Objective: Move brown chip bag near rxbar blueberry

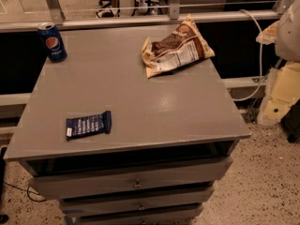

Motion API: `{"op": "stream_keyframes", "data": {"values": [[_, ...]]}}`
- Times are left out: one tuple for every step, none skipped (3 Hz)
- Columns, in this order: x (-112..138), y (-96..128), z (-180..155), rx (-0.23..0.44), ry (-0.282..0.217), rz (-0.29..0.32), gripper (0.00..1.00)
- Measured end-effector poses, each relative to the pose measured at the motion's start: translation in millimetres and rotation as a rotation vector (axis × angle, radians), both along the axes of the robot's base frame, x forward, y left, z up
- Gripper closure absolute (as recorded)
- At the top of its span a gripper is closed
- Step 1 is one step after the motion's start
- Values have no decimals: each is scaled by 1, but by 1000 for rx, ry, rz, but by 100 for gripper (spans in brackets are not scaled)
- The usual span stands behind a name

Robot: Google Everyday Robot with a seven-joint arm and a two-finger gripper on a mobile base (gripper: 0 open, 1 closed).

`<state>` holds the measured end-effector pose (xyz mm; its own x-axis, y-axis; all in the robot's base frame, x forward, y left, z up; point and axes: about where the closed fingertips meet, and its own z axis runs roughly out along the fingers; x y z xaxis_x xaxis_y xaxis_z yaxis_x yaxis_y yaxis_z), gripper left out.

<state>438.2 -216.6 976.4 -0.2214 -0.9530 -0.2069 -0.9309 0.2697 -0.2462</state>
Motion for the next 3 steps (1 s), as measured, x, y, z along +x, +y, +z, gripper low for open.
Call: {"op": "stream_keyframes", "data": {"values": [[0, 0, 0, 0, 0, 0, 0], [7, 4, -1, 21, -39, 26, 0], [35, 10, -13, 96, -107, 84, 0]]}}
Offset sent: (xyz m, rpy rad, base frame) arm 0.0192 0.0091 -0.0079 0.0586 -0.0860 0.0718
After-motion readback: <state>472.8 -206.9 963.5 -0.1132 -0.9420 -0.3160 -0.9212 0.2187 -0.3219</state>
